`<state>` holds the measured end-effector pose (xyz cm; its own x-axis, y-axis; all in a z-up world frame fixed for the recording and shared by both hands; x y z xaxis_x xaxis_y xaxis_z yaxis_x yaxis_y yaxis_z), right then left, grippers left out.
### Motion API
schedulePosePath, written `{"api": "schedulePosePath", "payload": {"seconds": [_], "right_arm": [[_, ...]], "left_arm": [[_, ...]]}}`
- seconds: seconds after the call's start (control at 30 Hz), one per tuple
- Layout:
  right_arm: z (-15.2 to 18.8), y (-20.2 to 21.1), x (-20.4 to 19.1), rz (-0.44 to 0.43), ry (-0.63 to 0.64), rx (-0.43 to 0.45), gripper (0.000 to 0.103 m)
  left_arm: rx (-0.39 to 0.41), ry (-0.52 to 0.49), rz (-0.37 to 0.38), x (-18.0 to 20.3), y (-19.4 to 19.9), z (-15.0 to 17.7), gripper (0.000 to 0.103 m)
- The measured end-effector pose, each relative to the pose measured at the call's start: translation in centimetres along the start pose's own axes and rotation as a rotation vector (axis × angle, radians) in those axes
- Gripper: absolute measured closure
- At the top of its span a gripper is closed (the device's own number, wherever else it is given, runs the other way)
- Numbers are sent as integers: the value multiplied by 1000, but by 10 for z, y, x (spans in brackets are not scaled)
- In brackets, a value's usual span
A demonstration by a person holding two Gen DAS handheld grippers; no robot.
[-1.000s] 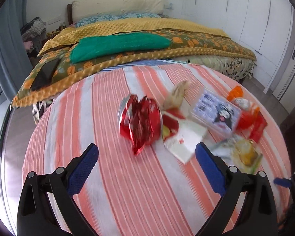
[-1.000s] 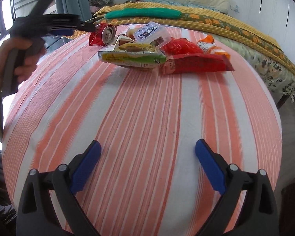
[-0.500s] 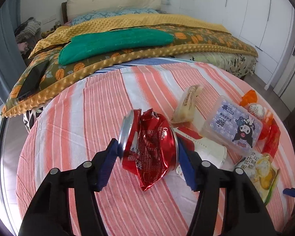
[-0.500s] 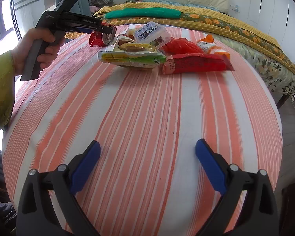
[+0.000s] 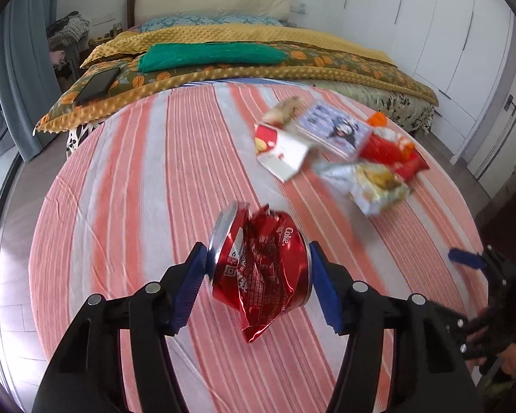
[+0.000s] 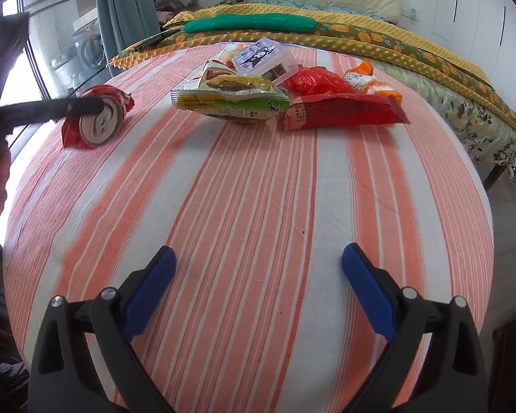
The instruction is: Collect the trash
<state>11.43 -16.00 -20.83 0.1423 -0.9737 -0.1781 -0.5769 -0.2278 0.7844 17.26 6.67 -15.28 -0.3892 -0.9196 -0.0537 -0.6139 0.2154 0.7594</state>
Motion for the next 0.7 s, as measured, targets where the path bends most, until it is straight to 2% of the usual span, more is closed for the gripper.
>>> {"api": "schedulePosePath", "payload": {"seconds": [0.07, 0.13, 0.2, 0.3, 0.6, 0.7], "right_arm": [[0, 0, 0, 0, 0, 0, 9], [0, 0, 0, -1, -1, -1, 9], [0, 0, 0, -1, -1, -1, 9], [0, 0, 0, 0, 0, -1, 9], [-1, 2, 4, -21, -10, -8, 8], [-14, 9, 8, -95, -92, -11, 8]], "left_arm": [[11, -7, -26, 6, 0, 7, 42], [16, -8, -31, 8, -2, 10, 35], [17, 0, -20, 9, -4, 13, 23], [14, -15, -41, 11, -8, 16, 15], [-73, -8, -64, 6, -27, 25, 11], [-84, -14, -62, 7, -29, 26, 8]]}}
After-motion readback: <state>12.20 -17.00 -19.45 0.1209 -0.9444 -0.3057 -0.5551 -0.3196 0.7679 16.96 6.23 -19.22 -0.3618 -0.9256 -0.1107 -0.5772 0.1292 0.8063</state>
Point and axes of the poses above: each gripper's, at about its wrist camera, not at the fingertips, and y roughly against the way its jaws point, x to its right, z to its underside, the point moved 5 cm from there along -y, roughly the way its jaws point, and after that the axes turned 12 degrees about -y, right-handed, at the moved point
